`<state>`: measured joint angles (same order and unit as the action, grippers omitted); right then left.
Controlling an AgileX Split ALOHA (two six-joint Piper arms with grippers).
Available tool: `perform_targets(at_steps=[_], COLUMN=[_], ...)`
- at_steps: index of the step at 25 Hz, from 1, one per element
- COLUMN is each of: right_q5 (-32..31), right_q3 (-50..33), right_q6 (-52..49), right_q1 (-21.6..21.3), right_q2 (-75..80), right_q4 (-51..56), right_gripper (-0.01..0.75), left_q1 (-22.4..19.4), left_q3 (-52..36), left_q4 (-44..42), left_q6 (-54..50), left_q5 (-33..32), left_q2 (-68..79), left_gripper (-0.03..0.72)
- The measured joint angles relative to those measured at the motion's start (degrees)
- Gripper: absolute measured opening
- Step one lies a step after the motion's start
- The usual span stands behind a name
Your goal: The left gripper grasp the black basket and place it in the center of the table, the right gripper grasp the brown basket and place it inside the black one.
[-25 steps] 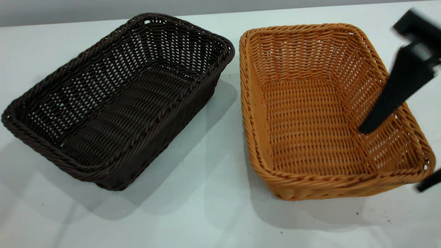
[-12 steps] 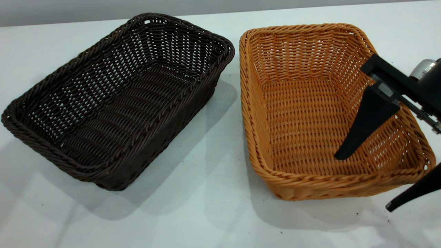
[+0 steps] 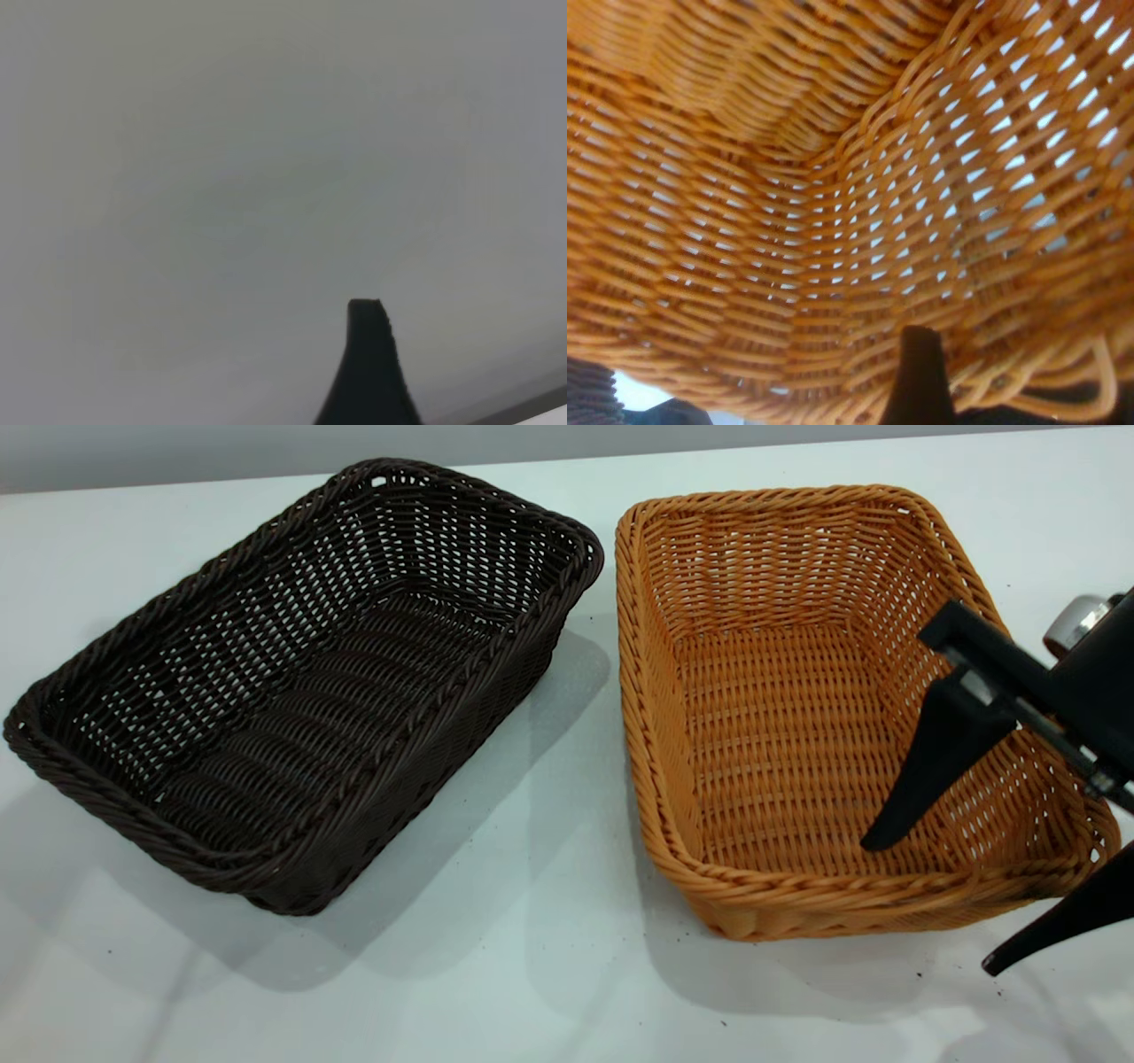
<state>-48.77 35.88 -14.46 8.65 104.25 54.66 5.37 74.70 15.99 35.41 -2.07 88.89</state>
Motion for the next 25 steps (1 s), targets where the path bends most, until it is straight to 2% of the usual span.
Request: perform_targets(at_steps=[6, 10, 25], right_q5=[3.07, 5.56, 15.25], right_q3=[0.0, 0.0, 0.84], right_q6=[4.13, 6.19, 9.71], right_q1=[0.0, 0.0, 0.0], right_q2=[0.77, 0.77, 0.72], right_q4=[2.46, 4.1, 4.39], right_gripper=[0.524, 0.49, 0.221], left_q1=[0.0, 0.0, 0.0], left_q3=[0.0, 0.0, 0.0], left_q4=[0.0, 0.06, 0.06], left_q6=[-0.08, -0.02, -0.02], left_q5=[0.11, 0.11, -0.25], left_q2=[0.0, 0.0, 0.0], left_gripper=[0.472, 0.472, 0.472])
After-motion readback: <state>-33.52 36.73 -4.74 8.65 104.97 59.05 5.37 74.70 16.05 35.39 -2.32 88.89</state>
